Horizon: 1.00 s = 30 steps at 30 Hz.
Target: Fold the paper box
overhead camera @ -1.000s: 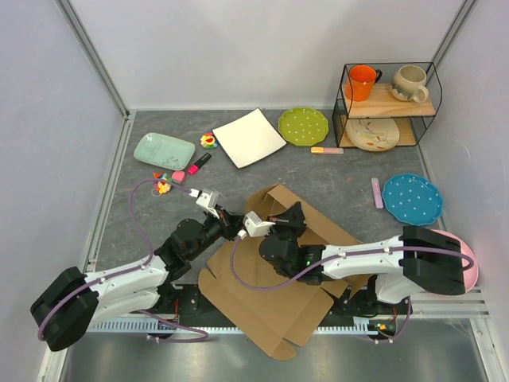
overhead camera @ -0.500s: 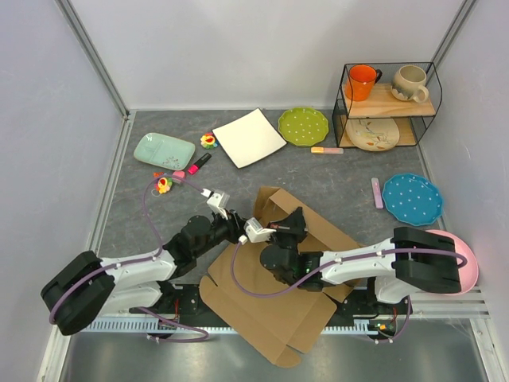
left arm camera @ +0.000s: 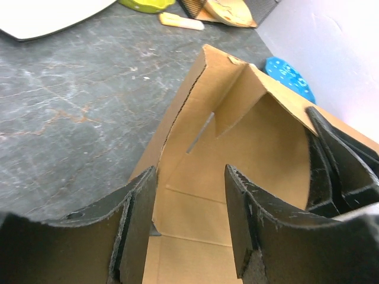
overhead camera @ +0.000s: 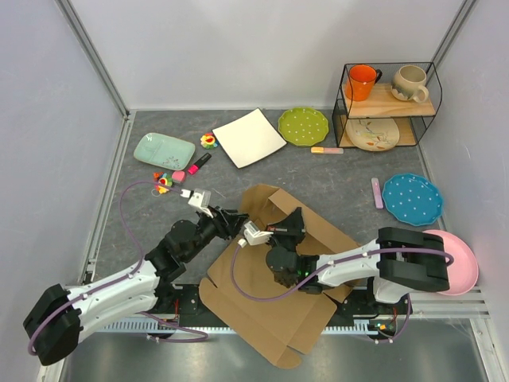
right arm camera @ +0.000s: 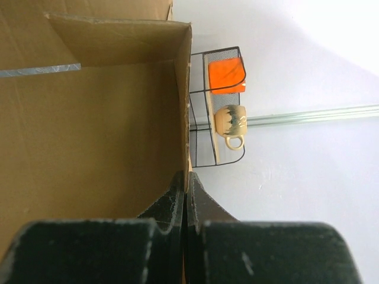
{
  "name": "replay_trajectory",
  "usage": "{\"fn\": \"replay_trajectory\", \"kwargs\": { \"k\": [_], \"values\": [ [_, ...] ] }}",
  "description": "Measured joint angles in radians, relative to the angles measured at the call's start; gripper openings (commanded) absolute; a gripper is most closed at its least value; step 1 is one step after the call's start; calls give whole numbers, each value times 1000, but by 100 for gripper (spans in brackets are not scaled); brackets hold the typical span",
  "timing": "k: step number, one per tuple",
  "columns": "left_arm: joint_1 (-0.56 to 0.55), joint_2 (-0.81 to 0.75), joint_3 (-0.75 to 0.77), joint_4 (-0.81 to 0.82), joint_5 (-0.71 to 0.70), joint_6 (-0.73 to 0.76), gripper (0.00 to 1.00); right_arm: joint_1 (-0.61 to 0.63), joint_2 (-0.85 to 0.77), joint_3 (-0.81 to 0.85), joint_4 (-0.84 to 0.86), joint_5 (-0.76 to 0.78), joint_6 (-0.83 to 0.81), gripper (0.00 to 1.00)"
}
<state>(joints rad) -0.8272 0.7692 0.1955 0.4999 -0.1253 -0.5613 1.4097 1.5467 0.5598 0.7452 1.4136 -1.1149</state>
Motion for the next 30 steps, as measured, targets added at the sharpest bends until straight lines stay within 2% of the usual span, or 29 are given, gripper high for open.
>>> {"fn": "replay_trajectory", "kwargs": {
  "k": [3, 13, 24, 30],
  "values": [
    [0, -19, 0, -39, -80, -3, 64, 0, 29, -10, 106, -3, -92, 0],
    [2, -39, -1, -110, -313, -50, 66, -9, 45, -30, 264, -87, -265, 0],
    [40, -84, 22, -133, -401, -48, 76, -94, 43, 20, 301, -181, -408, 0],
    [82, -77, 66, -170, -399, -50, 78, -107, 43, 21, 278, -185, -379, 0]
  ]
}}
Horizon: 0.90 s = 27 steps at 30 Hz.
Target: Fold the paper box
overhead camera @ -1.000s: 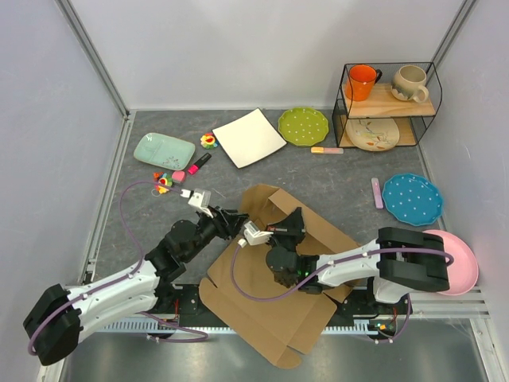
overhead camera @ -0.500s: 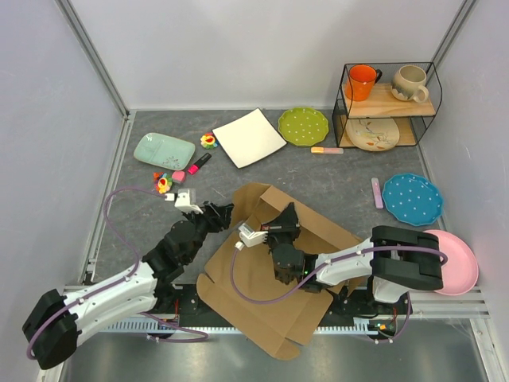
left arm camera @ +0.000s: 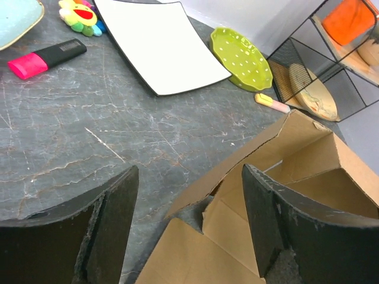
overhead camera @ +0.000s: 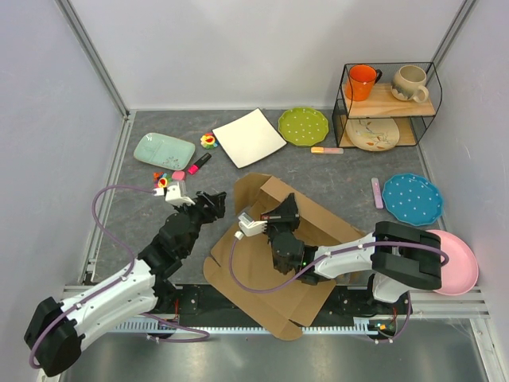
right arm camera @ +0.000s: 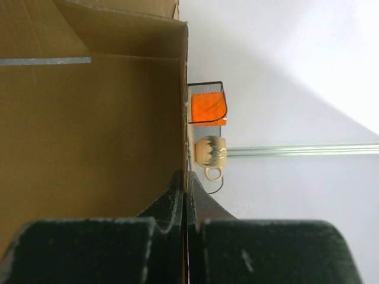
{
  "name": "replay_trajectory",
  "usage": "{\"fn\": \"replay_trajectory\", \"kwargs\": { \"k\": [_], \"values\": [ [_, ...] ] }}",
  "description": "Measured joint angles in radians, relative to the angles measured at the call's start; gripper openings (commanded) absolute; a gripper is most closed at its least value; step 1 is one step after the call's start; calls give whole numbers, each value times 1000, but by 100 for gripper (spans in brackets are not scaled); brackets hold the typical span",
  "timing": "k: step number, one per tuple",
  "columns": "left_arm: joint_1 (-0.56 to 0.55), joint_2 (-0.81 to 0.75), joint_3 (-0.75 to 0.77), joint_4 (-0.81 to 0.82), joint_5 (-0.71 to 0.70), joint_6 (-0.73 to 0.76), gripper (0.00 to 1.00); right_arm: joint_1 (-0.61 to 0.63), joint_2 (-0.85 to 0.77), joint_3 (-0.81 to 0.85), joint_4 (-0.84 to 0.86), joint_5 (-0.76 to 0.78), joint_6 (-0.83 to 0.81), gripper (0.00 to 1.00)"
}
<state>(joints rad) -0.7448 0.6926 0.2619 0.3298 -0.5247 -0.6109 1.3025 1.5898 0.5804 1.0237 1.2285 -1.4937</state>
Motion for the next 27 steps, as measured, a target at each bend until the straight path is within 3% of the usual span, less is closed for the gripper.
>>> {"fn": "replay_trajectory", "kwargs": {
  "k": [9, 16, 22, 27],
  "values": [
    [51, 96, 5, 6, 67, -4, 79, 23, 0, -9, -68, 21, 137, 0],
    [163, 219, 9, 45, 149, -38, 79, 41, -18, -9, -90, 25, 186, 0],
    [250, 318, 50, 92, 293, -50, 79, 43, -49, -10, -148, 26, 234, 0],
    [251, 278, 27, 186, 421, -50, 84, 43, -73, -16, -193, 29, 276, 0]
  ]
}}
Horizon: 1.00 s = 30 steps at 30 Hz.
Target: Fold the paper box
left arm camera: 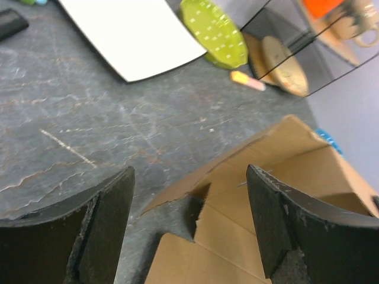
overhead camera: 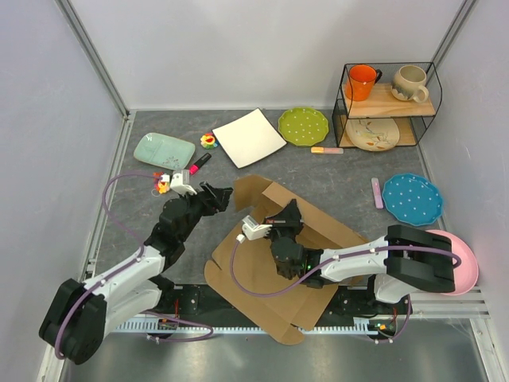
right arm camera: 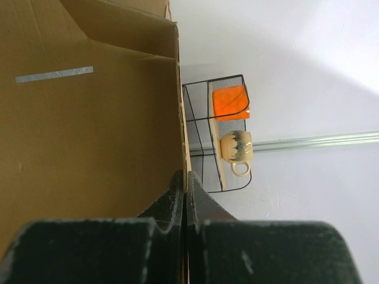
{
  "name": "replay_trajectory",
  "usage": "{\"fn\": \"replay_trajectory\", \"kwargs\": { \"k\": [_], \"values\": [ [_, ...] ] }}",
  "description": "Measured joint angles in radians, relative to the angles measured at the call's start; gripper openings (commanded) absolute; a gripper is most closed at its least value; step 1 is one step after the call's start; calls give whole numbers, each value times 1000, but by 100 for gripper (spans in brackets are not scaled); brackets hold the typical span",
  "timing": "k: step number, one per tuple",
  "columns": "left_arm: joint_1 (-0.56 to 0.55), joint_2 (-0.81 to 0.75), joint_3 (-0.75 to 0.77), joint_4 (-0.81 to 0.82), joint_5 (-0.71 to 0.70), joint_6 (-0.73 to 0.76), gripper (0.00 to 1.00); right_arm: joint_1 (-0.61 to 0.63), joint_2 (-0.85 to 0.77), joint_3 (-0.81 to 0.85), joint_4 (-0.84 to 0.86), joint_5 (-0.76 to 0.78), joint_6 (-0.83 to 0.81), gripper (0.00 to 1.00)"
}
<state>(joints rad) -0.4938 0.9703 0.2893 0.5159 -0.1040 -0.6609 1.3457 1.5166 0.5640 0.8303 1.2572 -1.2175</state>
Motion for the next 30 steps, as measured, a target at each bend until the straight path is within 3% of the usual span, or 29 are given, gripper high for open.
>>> {"fn": "replay_trajectory", "kwargs": {
  "k": [7, 20, 23, 24, 25, 27, 30],
  "values": [
    [0, -80, -46, 101, 92, 62, 81, 0, -9, 0, -24, -1, 29, 0],
    [0, 179, 40, 112, 193, 199, 72, 0, -9, 1, -29, 0, 41, 0],
    [0, 242, 89, 114, 203, 220, 60, 0, -9, 2, -34, 0, 44, 0],
    [0, 258, 102, 115, 210, 226, 43, 0, -9, 3, -37, 0, 45, 0],
    [0, 271, 113, 115, 213, 231, 35, 0, -10, 4, -39, 0, 46, 0],
    [0, 289, 129, 114, 222, 246, 20, 0, -10, 5, -43, 0, 49, 0],
    [0, 293, 140, 107, 261, 262, 7, 0, -11, 5, -45, 0, 51, 0]
  ]
}}
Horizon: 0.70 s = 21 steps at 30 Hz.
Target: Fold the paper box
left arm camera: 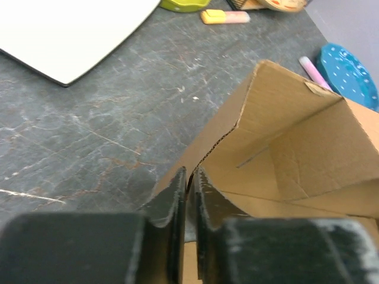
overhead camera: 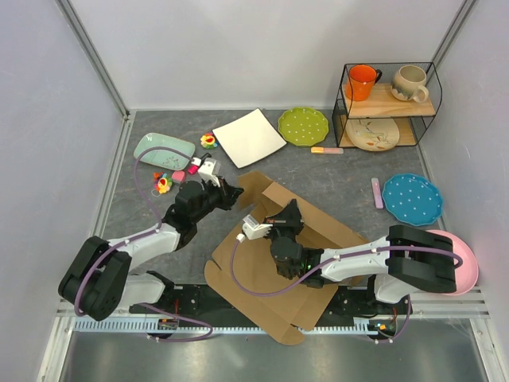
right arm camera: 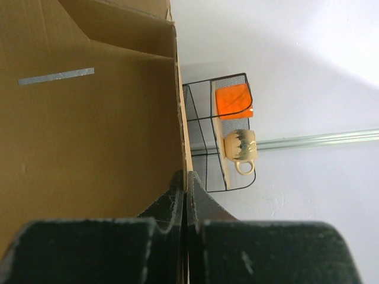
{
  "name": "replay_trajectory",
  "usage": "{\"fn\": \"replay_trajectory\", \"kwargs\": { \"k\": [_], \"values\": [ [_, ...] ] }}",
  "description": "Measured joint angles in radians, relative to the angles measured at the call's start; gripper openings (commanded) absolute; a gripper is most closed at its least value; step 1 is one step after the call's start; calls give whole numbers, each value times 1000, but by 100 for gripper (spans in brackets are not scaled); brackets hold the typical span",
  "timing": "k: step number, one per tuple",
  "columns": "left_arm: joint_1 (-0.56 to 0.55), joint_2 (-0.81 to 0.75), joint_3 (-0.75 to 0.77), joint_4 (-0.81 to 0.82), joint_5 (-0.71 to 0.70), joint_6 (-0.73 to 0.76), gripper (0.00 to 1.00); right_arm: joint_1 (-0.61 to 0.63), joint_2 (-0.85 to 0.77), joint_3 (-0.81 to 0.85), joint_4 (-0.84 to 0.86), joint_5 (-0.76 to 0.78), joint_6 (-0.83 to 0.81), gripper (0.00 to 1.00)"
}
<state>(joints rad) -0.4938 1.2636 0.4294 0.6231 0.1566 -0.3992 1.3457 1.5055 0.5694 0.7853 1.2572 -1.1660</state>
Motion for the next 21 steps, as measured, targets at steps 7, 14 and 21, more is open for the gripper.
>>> {"fn": "replay_trajectory", "kwargs": {
  "k": [7, 14, 21],
  "values": [
    [-6, -82, -8, -82, 71, 8, 2, 0, -2, 0, -15, 2, 8, 0],
    [-6, -230, -19, -197, 91, 4, 2, 0, 1, -2, -34, 22, 34, 0],
    [-24, -344, -69, -241, 103, -29, 2, 0, 24, -5, -8, 35, 23, 0]
  ]
}}
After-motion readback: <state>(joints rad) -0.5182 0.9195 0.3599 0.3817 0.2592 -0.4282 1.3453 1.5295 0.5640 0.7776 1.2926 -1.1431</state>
